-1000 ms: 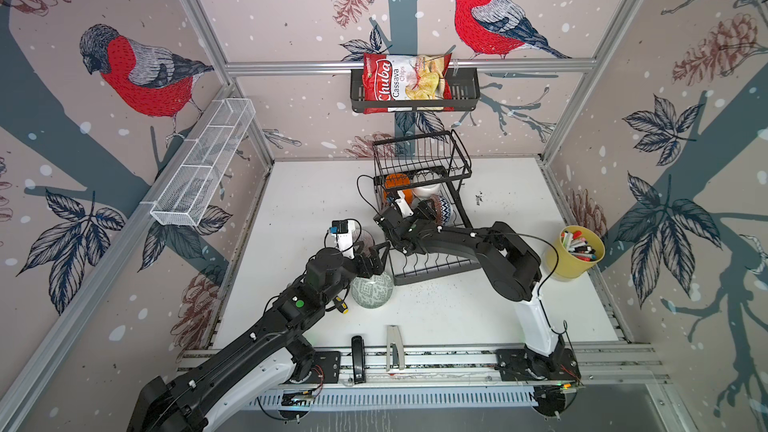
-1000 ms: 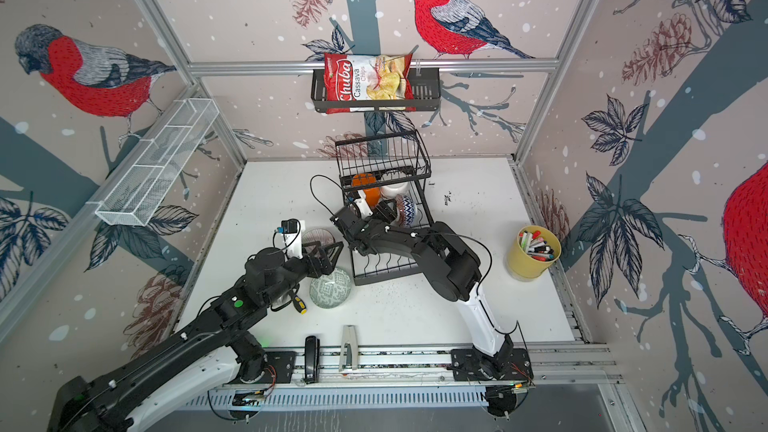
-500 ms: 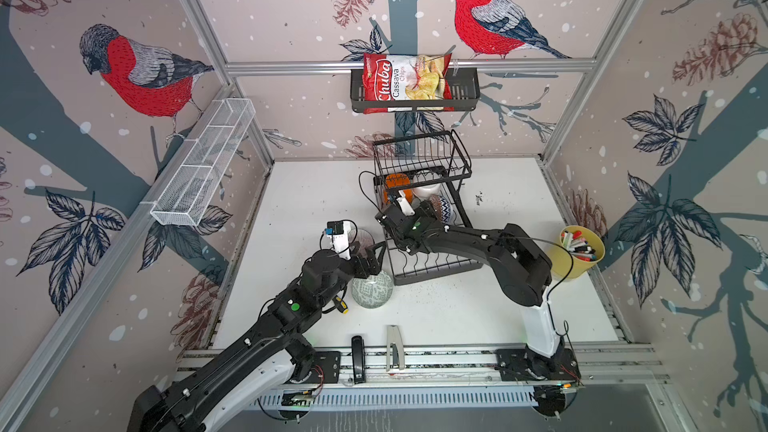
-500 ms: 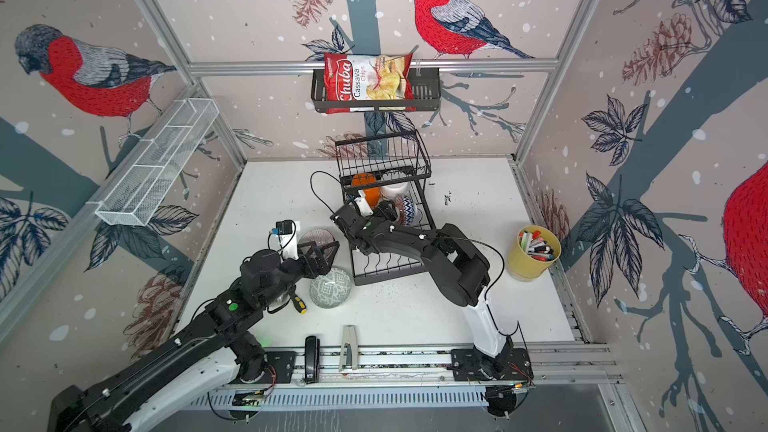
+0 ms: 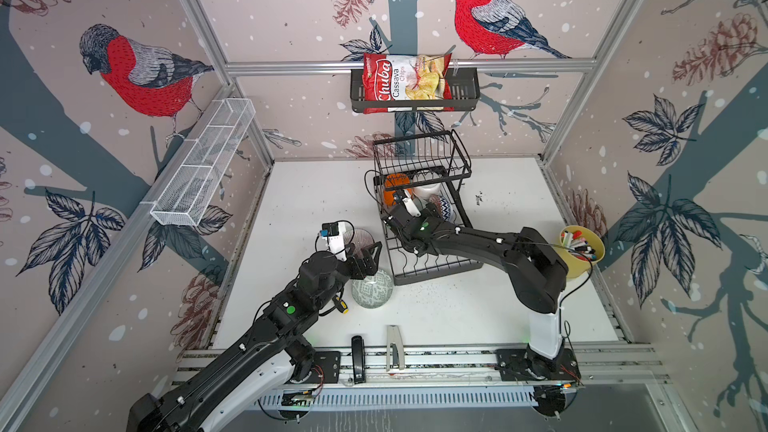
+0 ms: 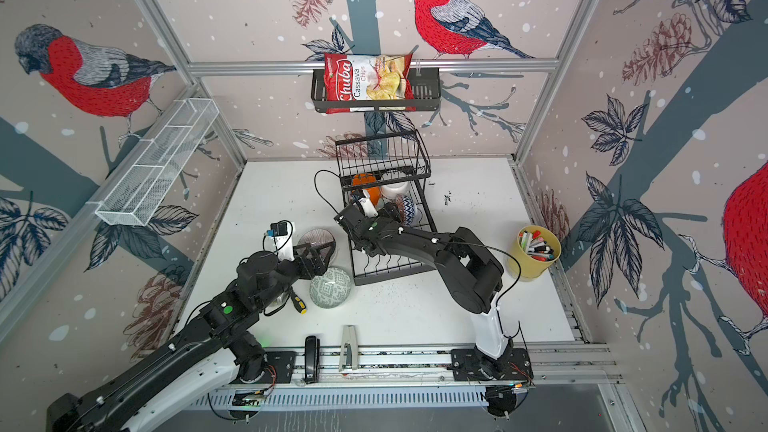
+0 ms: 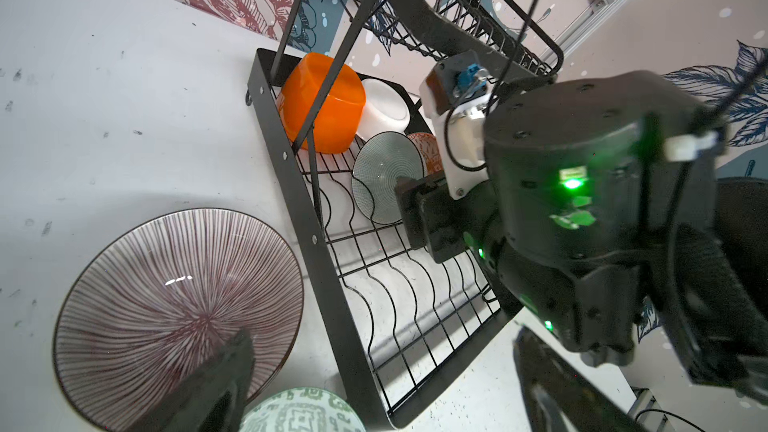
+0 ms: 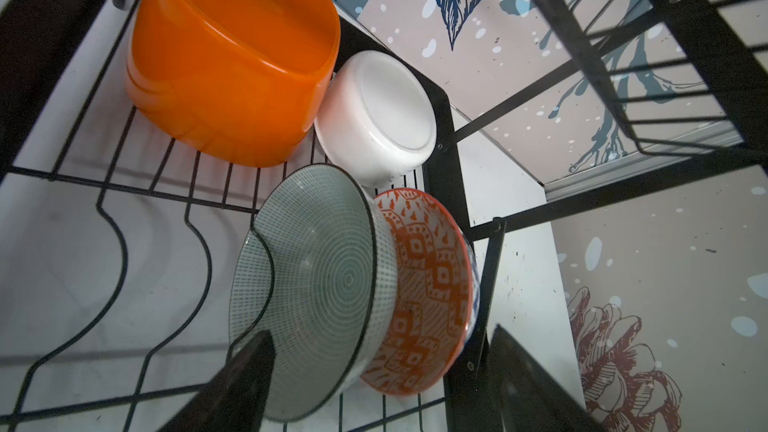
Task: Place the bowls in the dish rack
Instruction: 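Open the right gripper and draw it back from the green bowl, then reach the left gripper to the grey-patterned bowl while the right gripper withdraws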
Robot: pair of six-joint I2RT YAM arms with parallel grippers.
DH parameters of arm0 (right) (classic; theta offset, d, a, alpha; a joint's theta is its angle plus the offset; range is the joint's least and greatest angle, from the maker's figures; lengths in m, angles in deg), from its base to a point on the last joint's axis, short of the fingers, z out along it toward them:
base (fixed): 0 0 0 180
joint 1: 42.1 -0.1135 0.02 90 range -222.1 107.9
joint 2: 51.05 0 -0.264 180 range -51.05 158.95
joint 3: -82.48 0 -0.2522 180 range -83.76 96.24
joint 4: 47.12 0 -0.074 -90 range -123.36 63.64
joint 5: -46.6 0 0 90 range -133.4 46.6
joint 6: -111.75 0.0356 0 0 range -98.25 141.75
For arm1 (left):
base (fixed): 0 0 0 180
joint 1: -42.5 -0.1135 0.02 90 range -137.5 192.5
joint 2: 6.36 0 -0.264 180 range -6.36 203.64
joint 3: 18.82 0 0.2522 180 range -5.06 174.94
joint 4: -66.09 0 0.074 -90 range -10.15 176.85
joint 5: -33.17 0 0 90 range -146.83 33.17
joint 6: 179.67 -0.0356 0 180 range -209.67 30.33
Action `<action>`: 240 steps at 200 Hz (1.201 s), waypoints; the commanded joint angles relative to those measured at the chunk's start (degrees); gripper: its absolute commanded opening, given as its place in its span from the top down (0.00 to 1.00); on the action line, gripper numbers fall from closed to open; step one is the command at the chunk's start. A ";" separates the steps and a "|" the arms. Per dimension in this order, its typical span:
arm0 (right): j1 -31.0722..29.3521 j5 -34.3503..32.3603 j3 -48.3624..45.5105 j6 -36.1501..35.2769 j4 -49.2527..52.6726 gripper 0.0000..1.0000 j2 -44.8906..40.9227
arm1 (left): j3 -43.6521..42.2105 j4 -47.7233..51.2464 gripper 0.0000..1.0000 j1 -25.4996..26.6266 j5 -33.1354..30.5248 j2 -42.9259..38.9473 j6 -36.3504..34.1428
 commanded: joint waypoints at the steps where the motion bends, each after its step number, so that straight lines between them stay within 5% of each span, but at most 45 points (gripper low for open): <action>1: -0.19 2.23 -0.51 2.66 -0.52 0.19 -2.40 | 1.20 3.35 0.04 -0.07 -1.64 0.30 1.35; 65: -0.19 11.51 -5.99 6.25 -0.49 0.18 -7.55 | 1.98 10.14 0.04 -0.02 -2.37 0.14 4.99; 149: 0.08 11.99 -10.55 7.78 -1.48 0.18 -12.25 | 2.31 15.80 0.04 -0.07 -1.81 1.71 7.72; 240: 1.68 22.10 -17.65 10.38 -3.60 0.16 -27.66 | 2.77 21.86 0.07 -0.11 -0.01 6.76 9.76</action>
